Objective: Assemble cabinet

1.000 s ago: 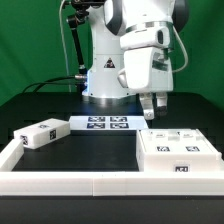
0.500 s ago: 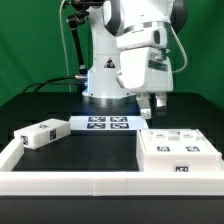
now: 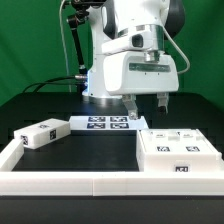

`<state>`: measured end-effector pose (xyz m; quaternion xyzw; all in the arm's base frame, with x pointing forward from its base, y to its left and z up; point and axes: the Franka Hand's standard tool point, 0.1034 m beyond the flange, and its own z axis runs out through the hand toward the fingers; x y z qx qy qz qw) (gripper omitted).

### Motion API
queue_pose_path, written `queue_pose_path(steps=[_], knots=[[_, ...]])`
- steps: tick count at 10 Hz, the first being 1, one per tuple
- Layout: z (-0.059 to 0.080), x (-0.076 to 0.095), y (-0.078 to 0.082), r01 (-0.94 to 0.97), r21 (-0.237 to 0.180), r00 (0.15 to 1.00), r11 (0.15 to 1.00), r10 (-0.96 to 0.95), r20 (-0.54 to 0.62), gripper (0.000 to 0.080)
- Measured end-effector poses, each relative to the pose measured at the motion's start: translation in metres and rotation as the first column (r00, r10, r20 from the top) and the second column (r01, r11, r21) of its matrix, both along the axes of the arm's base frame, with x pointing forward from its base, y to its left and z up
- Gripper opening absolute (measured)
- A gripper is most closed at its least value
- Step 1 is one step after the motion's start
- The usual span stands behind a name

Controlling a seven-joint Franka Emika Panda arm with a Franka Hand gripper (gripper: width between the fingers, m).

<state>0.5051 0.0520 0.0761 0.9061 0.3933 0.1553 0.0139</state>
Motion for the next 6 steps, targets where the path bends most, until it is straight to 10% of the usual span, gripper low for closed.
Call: queue_pose_path(steps=[6], knots=[[-0.006,-0.005,0.018,0.532,0.171,0.847,0.829,-0.526,-0.082,0.0797]])
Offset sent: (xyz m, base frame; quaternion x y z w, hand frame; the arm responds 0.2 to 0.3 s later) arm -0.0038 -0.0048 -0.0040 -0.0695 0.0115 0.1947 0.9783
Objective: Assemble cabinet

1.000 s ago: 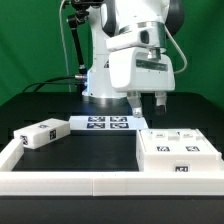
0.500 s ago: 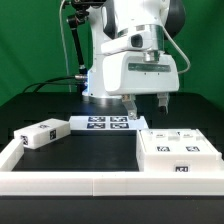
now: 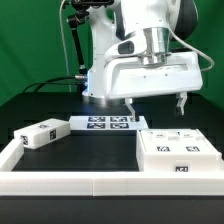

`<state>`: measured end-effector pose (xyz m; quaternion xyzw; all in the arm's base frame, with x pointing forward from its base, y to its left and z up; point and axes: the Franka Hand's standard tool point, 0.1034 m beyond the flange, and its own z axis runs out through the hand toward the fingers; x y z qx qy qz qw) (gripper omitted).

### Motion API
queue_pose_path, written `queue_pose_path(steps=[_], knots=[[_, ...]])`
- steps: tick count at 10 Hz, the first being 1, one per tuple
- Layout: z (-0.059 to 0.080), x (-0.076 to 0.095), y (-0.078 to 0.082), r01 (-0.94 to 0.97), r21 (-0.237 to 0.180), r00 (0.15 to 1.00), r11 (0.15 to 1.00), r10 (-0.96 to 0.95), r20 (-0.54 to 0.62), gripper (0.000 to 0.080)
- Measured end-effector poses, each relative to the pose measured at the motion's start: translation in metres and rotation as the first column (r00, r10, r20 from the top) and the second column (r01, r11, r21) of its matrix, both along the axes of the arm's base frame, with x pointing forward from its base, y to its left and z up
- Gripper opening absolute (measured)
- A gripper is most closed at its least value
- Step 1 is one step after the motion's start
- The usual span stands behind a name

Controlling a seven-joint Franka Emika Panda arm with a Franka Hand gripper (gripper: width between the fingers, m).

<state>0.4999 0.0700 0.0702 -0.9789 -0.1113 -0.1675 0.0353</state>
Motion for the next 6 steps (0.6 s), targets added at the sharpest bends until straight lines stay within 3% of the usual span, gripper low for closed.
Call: queue_pose_path(steps=[4,6], knots=[[-0.003,-0.001,-0.001,0.147,0.047,0.989,0.988,-0.147,-0.003,0.0797],[-0.009,-0.006,0.011,0.178,0.048,0.984,0.983,-0.178,-0.006,0.0797]])
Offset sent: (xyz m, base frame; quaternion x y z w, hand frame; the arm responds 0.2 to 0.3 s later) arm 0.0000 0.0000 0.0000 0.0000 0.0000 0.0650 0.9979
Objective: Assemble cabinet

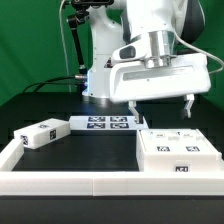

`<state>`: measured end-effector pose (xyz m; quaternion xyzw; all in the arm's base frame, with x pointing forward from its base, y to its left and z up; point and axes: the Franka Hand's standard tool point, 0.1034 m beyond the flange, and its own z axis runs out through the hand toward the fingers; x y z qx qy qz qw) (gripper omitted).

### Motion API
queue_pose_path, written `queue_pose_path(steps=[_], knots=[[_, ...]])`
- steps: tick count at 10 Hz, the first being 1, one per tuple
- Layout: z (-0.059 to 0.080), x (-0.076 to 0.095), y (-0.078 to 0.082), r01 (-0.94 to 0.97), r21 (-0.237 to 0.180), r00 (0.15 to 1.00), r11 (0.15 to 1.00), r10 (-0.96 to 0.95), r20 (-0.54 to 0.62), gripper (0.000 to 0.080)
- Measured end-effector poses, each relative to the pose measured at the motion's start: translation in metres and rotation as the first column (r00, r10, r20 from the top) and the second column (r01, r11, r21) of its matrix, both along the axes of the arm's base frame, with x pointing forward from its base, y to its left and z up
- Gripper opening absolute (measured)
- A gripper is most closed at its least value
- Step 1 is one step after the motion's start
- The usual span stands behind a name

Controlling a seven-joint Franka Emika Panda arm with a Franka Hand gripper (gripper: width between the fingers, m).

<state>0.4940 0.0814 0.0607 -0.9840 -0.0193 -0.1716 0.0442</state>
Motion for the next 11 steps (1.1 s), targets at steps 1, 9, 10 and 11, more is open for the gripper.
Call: queue_pose_path(steps=[1,9,10,11], knots=[[-0.006,-0.003,0.000,0.002,-0.003,1.000,1.000,-0.002,-0.010,0.0797],[-0.026,-0.010,0.007,0.004,-0.006,1.000,1.000,-0.004,0.000,0.0797],[-0.028,-0.011,0.007,0.004,-0.006,1.000,1.000,-0.004,-0.003,0.0797],[-0.036,-0.013,0.009,0.034,0.000,0.999,0.999,-0.034,-0.019,0.0797]])
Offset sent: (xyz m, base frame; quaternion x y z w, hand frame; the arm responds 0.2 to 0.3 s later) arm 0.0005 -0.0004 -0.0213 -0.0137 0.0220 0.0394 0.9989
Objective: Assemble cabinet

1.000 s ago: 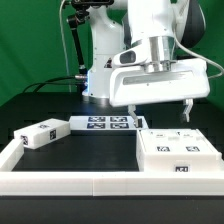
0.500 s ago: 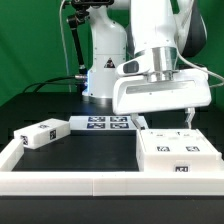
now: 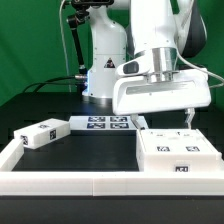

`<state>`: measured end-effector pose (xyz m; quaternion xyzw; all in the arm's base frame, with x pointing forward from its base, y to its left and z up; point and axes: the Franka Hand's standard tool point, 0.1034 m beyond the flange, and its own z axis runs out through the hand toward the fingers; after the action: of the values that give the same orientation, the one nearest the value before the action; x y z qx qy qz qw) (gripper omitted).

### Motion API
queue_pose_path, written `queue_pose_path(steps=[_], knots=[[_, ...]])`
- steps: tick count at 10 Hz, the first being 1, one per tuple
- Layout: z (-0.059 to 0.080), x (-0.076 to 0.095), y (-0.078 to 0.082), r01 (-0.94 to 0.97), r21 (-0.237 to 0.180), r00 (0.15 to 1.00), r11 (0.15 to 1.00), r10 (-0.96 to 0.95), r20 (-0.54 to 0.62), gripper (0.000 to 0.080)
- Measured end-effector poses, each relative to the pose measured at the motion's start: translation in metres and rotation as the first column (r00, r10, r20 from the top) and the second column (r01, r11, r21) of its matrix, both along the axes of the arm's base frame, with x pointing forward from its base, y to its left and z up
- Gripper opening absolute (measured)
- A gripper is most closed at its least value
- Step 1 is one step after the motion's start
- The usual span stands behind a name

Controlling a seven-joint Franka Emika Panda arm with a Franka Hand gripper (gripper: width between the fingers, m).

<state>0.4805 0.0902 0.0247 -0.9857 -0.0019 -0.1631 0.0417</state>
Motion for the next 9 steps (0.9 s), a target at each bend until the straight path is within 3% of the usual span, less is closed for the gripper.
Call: queue_pose_path(steps=[3,9], knots=[[-0.016,0.006,0.002,0.016,0.004,1.000,1.000,-0.016,-0.013,0.0797],[-0.020,0.014,-0.001,0.016,0.000,1.000,1.000,-0.016,0.016,0.0797]])
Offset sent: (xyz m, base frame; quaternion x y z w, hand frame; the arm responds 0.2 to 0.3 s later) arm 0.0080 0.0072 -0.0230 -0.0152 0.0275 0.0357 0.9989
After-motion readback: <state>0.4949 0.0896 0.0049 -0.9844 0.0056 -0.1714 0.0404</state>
